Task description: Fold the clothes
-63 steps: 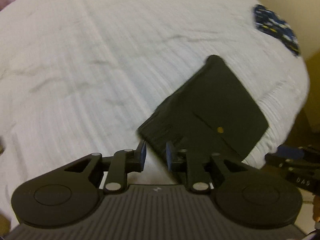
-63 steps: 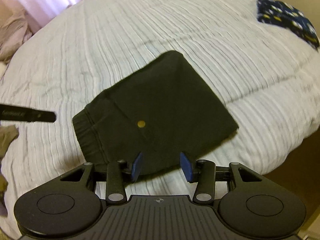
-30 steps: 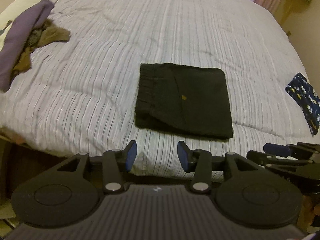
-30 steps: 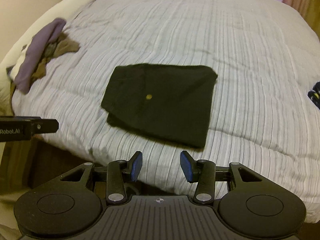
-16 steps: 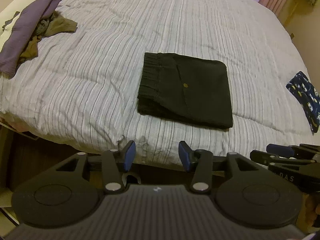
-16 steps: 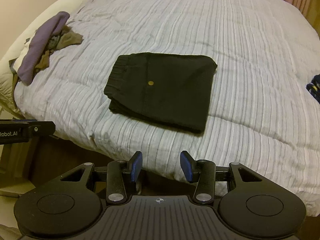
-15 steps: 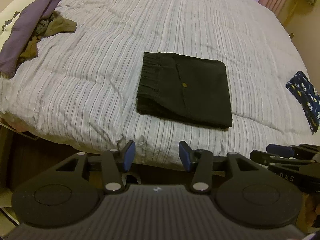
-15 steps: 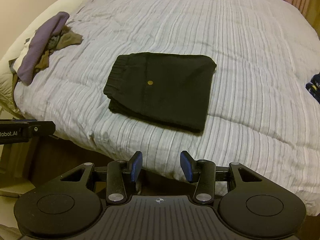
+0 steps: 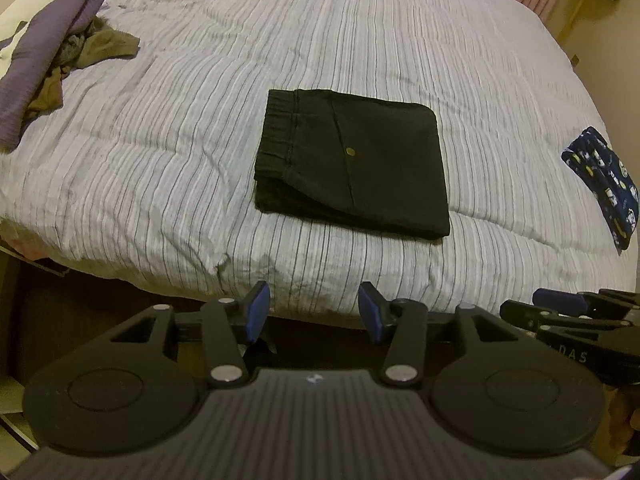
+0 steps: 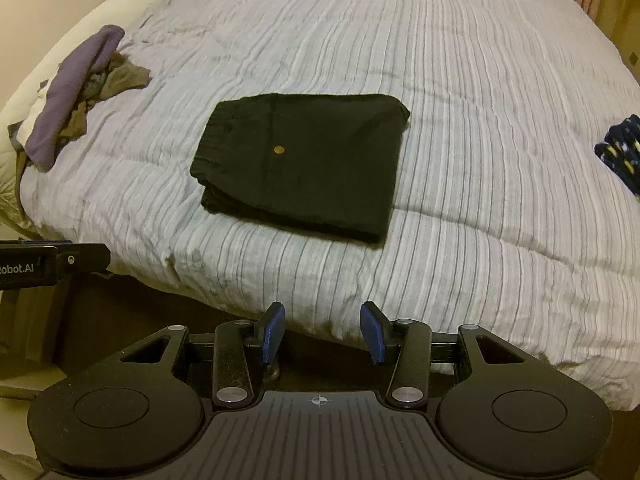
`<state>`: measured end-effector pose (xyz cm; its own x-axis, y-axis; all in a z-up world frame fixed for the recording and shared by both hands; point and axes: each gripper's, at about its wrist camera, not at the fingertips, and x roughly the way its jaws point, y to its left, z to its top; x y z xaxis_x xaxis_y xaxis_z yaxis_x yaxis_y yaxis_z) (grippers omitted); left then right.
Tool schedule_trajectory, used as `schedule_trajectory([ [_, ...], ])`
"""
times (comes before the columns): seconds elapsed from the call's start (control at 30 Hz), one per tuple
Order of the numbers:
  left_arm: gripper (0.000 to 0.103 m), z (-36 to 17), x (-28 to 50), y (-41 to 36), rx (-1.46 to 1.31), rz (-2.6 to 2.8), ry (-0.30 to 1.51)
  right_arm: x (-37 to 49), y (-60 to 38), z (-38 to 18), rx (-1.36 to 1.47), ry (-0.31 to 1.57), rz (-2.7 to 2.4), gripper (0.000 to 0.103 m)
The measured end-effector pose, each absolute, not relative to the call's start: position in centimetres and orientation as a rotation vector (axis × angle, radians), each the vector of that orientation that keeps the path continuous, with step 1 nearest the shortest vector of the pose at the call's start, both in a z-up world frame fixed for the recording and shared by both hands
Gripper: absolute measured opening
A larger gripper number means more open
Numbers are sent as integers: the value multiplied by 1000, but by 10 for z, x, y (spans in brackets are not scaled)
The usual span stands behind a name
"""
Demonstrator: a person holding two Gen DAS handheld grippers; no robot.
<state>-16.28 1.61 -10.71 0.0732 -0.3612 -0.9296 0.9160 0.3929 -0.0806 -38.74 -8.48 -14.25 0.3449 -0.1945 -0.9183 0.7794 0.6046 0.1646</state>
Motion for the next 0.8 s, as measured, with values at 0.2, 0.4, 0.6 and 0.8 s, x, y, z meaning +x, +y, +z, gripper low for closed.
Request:
schedule_trajectory([
  [0.2, 44, -107, -162, 13, 640, -1068, 1102, -388, -87, -143, 670, 1030, -702, 46],
  [0.4, 44, -113, -154, 5, 641, -1081, 1116, -382, -93, -147, 682, 1041, -697, 46],
  [0.6, 44, -128, -144, -12, 656, -1089, 1160, -373, -103, -159, 717, 1067, -700, 46],
  [0.8, 44, -142, -114, -40, 639, -1082, 1178, -362, -126, -166, 761, 1073, -734, 46],
])
